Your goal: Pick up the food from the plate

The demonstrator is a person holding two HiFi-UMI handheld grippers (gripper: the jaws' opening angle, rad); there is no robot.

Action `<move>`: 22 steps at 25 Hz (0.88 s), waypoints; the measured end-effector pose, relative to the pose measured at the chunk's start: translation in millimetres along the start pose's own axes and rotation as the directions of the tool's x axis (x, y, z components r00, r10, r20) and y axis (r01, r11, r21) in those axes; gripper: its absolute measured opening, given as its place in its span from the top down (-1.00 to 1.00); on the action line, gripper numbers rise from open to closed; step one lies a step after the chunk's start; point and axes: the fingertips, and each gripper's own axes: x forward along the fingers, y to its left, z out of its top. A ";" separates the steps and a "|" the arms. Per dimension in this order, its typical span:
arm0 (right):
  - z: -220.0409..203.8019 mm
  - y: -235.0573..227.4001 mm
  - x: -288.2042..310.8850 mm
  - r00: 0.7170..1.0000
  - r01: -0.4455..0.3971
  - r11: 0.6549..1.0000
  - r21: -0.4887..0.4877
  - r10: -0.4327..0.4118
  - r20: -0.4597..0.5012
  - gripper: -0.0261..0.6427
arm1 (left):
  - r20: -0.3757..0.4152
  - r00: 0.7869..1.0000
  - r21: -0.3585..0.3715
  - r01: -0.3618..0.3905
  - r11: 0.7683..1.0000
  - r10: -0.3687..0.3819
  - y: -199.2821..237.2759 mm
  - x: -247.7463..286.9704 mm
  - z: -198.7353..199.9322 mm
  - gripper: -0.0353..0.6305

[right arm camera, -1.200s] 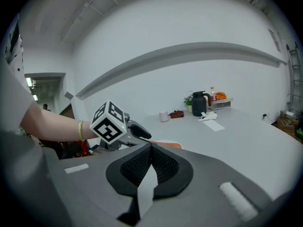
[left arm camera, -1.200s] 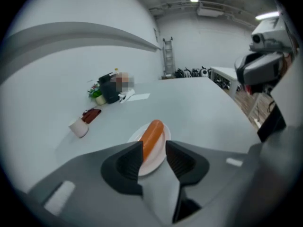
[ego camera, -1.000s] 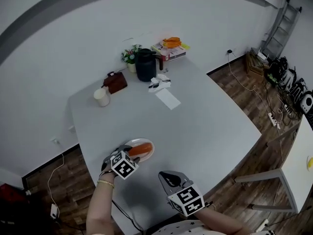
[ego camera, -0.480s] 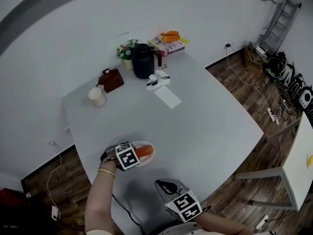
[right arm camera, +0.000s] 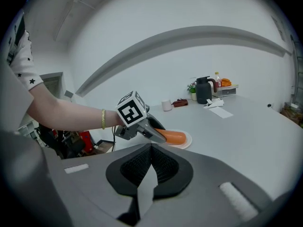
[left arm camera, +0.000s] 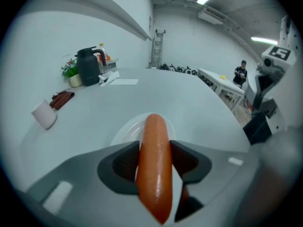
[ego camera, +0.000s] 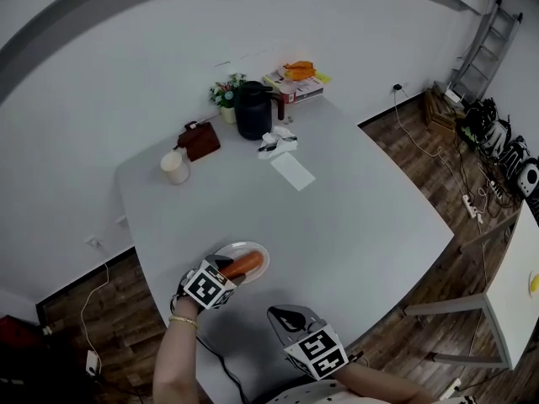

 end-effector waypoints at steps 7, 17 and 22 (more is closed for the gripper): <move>7.0 8.3 -12.6 0.999 -0.020 0.999 -0.047 0.021 0.029 0.94 | 0.183 0.979 -0.142 -0.068 0.988 0.094 -51.2 -39.5 0.9 0.29; 1.7 -0.2 -36.2 0.997 0.005 0.998 -0.066 0.000 0.073 0.94 | 0.381 0.901 -0.362 -0.061 0.930 0.207 -144.9 -76.7 11.2 0.29; -1.8 -2.3 -41.7 0.997 0.006 0.998 -0.066 0.000 0.082 0.94 | 0.398 0.888 -0.384 -0.066 0.921 0.230 -161.6 -81.5 12.0 0.29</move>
